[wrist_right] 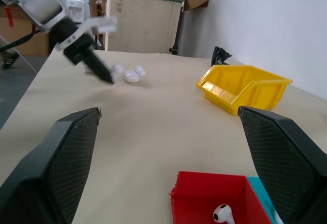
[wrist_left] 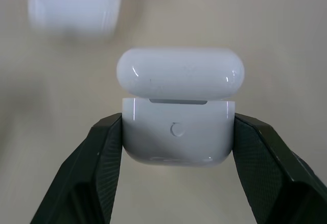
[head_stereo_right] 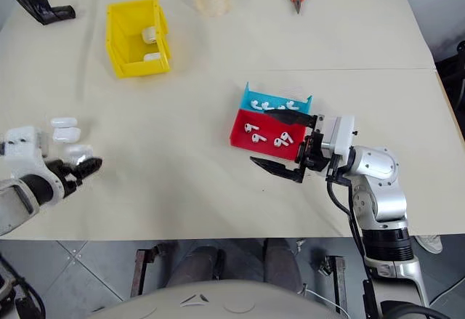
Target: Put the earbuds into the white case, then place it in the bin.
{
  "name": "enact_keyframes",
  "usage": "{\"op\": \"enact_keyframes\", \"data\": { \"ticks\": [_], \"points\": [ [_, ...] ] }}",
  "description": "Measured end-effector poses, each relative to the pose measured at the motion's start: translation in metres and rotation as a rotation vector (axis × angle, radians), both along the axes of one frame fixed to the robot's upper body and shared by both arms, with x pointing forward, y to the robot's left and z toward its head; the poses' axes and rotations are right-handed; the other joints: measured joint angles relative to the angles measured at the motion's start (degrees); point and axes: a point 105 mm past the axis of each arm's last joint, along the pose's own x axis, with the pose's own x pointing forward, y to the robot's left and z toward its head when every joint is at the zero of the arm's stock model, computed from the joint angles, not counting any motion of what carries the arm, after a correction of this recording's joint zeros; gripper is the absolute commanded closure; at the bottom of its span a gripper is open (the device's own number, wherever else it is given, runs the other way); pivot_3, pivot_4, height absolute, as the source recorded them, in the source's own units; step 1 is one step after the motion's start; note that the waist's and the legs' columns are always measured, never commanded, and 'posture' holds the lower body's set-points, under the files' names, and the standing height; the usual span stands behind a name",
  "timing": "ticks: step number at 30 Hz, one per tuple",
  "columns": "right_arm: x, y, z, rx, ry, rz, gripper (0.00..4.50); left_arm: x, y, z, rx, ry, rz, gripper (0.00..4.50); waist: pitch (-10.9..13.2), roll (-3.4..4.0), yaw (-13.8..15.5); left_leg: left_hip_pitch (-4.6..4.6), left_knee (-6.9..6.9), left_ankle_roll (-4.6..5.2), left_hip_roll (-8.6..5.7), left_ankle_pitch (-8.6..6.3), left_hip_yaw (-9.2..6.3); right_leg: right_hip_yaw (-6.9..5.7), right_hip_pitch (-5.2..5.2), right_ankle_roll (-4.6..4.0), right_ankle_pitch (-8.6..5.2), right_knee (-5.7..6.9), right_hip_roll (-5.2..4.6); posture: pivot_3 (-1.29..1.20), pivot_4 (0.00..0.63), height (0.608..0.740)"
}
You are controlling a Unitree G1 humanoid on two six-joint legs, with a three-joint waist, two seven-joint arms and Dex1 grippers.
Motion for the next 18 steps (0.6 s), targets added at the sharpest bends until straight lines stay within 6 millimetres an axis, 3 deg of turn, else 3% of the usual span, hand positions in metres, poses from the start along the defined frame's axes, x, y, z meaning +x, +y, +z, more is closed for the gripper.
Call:
{"op": "enact_keyframes", "data": {
  "ticks": [3, 5, 13, 18],
  "points": [
    [0.002, -0.002, -0.001, -0.016, 0.003, -0.009, 0.0, 0.0, -0.023, 0.03, 0.079, -0.204, -0.263, 1.7, 0.0, 0.04, -0.1, 0.0, -0.15, 0.0, 0.02, 0.0, 0.02, -0.04, 0.01, 0.0, 0.0, -0.13, -0.03, 0.0, 0.15, 0.74],
    [0.003, -0.004, -0.002, -0.023, 0.008, -0.017, 0.0, 0.0, -0.044, 0.038, 0.109, -0.307, -0.443, 1.7, 0.0, 0.15, -0.1, 0.0, -0.18, 0.0, 0.0, 0.0, 0.05, -0.07, 0.02, 0.0, 0.0, -0.18, -0.07, 0.0, 0.15, 0.74],
    [0.004, -0.022, 0.002, -0.059, -0.008, -0.1, 0.0, -0.006, -0.115, 0.038, -0.004, -0.595, -1.065, 1.7, 0.0, 0.12, 0.2, -0.07, -0.07, 0.01, 0.01, 0.0, -0.01, -0.22, 0.09, 0.07, 0.04, -0.19, -0.09, 0.0, 0.15, 0.74],
    [-0.005, -0.044, -0.003, -0.096, 0.015, -0.204, 0.0, 0.01, -0.151, 0.03, -0.097, -0.685, -1.307, 1.7, 0.1, 0.09, 0.5, -0.09, 0.07, 0.05, -0.1, 0.01, 0.0, -0.3, 0.11, 0.13, 0.07, -0.06, 0.13, 0.0, 0.15, 0.74]
  ]
}}
